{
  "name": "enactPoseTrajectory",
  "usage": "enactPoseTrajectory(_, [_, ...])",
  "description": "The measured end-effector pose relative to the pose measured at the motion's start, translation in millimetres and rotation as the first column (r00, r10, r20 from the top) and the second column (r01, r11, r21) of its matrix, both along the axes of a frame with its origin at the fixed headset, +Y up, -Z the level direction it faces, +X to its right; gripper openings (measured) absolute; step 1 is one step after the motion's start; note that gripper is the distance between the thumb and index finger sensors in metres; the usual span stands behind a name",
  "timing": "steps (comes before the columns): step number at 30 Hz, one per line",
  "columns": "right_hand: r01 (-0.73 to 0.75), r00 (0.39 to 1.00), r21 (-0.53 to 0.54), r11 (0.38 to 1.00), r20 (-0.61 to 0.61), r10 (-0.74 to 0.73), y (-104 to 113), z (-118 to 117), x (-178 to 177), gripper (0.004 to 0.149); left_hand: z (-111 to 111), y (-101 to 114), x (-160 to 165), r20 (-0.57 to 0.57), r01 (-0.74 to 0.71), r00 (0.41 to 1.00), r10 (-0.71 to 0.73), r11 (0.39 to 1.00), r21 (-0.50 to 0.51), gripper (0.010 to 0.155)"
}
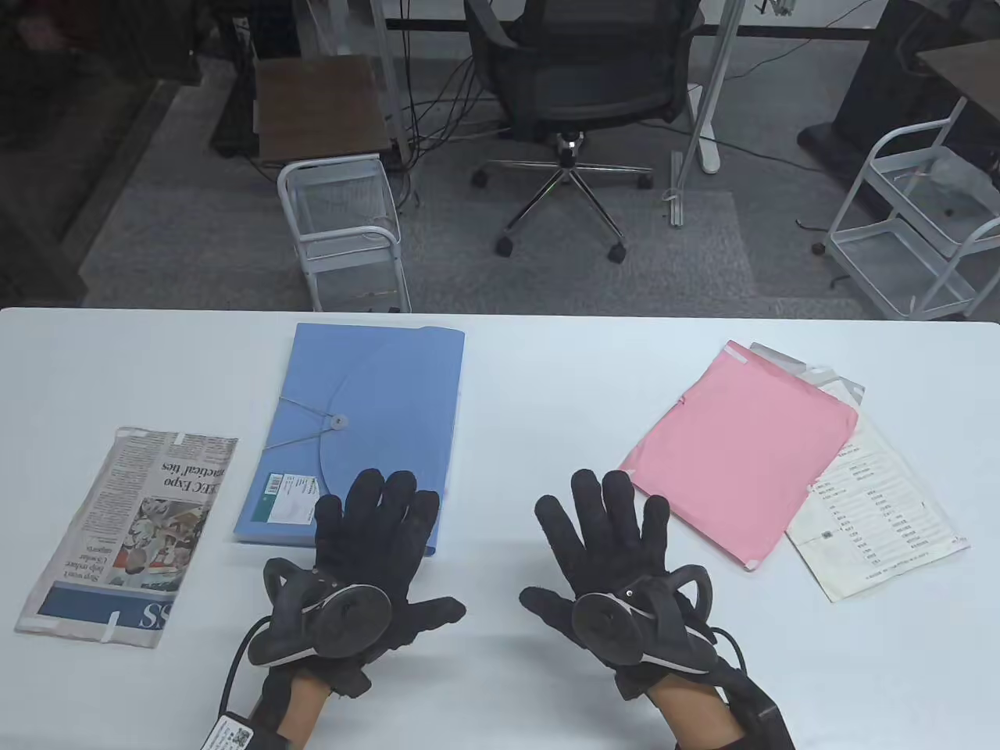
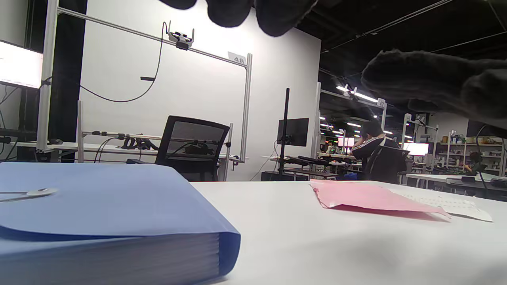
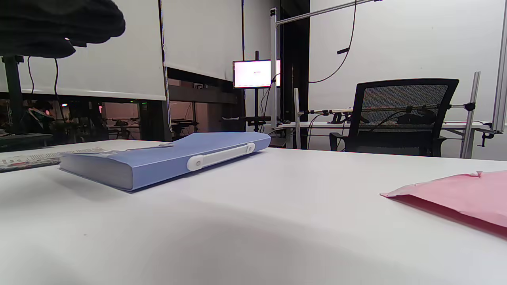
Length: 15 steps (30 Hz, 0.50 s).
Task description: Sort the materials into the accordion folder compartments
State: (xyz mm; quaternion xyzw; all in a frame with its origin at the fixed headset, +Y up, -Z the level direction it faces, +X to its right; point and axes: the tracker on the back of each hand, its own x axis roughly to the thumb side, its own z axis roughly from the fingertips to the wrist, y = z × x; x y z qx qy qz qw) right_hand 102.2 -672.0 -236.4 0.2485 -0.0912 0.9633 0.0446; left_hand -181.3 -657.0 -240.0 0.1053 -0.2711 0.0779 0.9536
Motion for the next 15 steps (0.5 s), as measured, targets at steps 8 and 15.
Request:
enactPoseTrajectory(8, [0.000, 1.000, 0.001, 1.000, 0.001, 0.000, 0.3, 0.0, -0.1, 0.088, 0.1, -0.2, -0.2, 0.002, -0.005, 1.000, 0.005, 1.000, 0.001, 0.107])
enactPoseTrajectory(15, [0.002, 1.000, -0.009, 1.000, 0.006, -0.002, -0.5, -1.4, 0.4, 0.087, -0.4, -0.5, -1.2, 0.001, -0.018, 1.000, 0.018, 1.000, -0.004, 0.107])
